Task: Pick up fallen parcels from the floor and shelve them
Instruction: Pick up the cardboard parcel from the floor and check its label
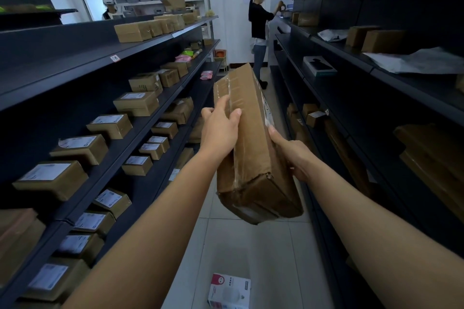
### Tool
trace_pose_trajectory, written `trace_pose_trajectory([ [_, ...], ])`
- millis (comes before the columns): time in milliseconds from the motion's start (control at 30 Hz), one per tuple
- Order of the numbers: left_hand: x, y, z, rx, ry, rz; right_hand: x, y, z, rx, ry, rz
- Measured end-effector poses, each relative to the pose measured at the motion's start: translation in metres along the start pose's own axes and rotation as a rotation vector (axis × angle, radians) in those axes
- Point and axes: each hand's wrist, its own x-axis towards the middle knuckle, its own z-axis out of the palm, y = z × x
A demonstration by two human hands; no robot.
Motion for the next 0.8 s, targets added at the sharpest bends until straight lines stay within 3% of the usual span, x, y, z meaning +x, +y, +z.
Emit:
trace_pose_trajectory([
  [333,0.006,-0.002,-0.011,0.041,-0.284,-0.205,-0.001,0.002,0.0,-0.03,0.123,0.035],
  [600,0.008,0.0,-0.012,0.027,-0.255,-0.233,0.0,-0.001,0.002,-0.09,0.165,0.001],
  [800,0.014,-0.017,-0.013,-0.033,-0.237,-0.372,0.001,-0.002,0.001,-0.123,0.201,-0.116],
])
